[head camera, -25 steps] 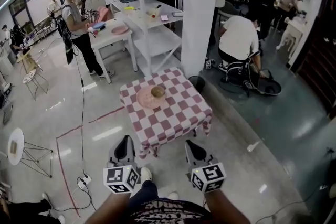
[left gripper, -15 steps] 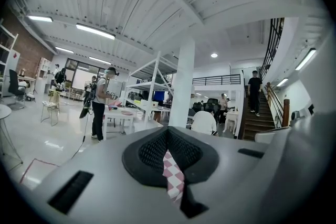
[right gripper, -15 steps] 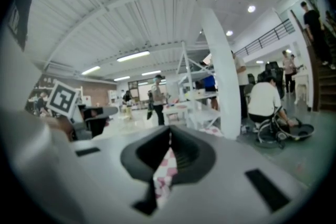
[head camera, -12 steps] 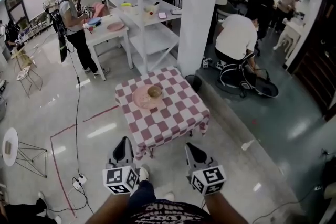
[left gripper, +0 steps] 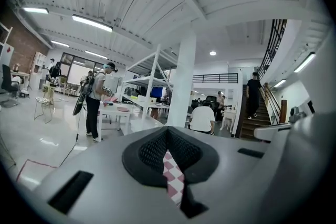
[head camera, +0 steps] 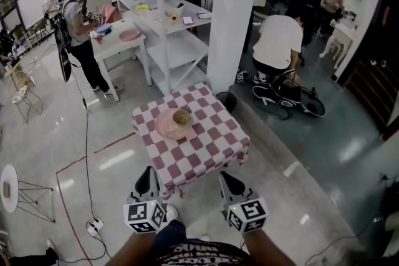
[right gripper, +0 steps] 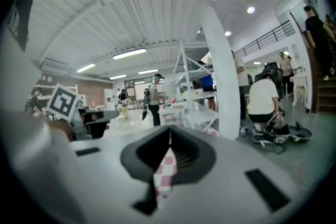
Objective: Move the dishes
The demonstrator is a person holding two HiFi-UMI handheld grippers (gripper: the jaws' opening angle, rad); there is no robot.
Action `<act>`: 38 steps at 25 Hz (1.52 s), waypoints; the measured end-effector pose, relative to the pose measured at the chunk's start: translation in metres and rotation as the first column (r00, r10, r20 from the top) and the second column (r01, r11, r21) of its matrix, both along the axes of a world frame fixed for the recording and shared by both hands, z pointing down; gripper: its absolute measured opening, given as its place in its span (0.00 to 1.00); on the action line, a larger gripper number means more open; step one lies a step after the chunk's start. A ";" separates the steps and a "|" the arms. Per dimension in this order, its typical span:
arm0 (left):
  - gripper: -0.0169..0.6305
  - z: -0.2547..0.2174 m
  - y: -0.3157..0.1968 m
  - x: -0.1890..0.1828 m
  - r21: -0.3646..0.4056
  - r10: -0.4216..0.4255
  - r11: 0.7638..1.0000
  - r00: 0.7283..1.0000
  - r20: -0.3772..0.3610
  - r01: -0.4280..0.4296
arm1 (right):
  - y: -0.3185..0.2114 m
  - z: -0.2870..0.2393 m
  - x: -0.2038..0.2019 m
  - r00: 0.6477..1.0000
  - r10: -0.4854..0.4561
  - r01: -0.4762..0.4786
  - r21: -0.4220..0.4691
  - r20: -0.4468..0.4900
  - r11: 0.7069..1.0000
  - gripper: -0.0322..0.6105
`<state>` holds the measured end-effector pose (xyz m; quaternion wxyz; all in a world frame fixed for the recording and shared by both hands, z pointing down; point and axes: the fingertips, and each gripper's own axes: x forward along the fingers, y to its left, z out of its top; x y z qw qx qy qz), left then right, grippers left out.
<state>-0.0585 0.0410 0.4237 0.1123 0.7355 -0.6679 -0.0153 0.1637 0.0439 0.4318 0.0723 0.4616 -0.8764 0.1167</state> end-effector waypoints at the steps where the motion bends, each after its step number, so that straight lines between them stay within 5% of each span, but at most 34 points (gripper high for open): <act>1: 0.06 0.001 -0.008 -0.004 -0.003 0.006 1.000 1.000 -0.001 -0.006 | -0.007 -0.001 -0.004 1.000 0.004 -0.004 0.002 -0.001 1.000 0.10; 9: 0.06 0.000 -0.076 -0.026 -0.003 0.111 0.994 0.994 -0.015 -0.111 | -0.070 -0.002 -0.040 0.999 0.036 -0.036 -0.001 -0.006 0.999 0.10; 29: 0.06 0.013 -0.202 -0.018 -0.023 0.410 0.911 0.911 -0.051 -0.411 | -0.158 -0.001 -0.079 0.981 0.187 -0.189 -0.028 -0.058 0.982 0.10; 38: 0.06 0.009 -0.227 -0.036 0.000 0.409 0.912 0.909 -0.076 -0.410 | -0.169 -0.014 -0.095 0.976 0.196 -0.198 -0.004 -0.094 0.980 0.10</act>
